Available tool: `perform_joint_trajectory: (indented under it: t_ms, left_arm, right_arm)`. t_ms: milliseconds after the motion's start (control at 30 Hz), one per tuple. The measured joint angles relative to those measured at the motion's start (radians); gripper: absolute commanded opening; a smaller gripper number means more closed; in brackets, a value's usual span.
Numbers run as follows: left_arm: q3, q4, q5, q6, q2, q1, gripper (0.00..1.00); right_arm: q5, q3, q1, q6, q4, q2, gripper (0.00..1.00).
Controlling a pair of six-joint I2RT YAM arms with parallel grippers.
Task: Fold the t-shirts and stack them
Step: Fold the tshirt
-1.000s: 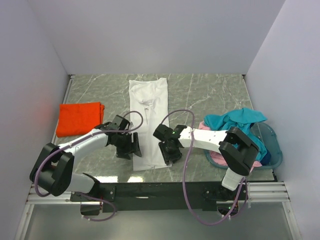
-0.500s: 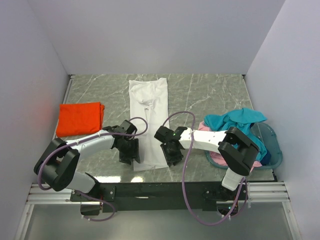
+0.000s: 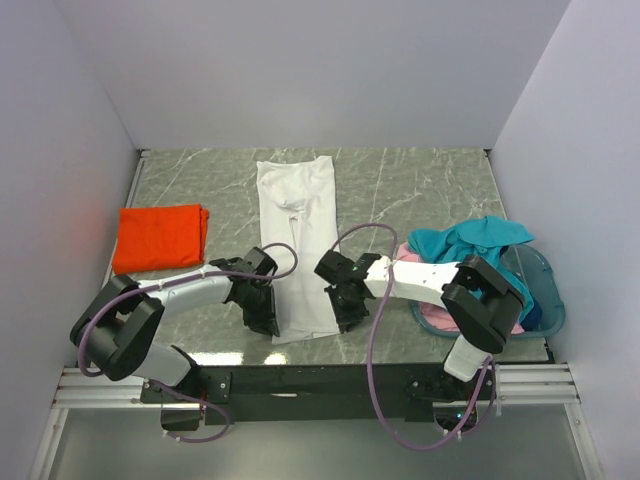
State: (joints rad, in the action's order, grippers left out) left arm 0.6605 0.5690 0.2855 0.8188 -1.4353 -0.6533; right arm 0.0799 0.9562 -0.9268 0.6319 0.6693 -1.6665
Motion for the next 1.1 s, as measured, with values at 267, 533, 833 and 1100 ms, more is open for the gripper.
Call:
perform_joint_trajectory:
  t_ms: [267,533,833,1100]
  left_arm:
    - [-0.002,-0.001,0.0,0.017,-0.004,-0.011,0.08]
    - [-0.002,0.0,-0.004,0.029,-0.003,-0.015,0.08]
    - [-0.002,-0.003,-0.005,0.037,-0.003,-0.025,0.07]
    - [-0.003,-0.003,-0.013,0.041,0.005,-0.032,0.08]
  right_arm:
    - [0.053,-0.038,0.033,-0.001,-0.038,0.025,0.15]
    - [0.069,-0.106,0.059,0.005,-0.067,0.084,0.22]
    - [0.055,-0.147,0.097,0.007,-0.054,0.132,0.29]
    - [0.021,-0.159,0.118,0.001,-0.022,0.157,0.33]
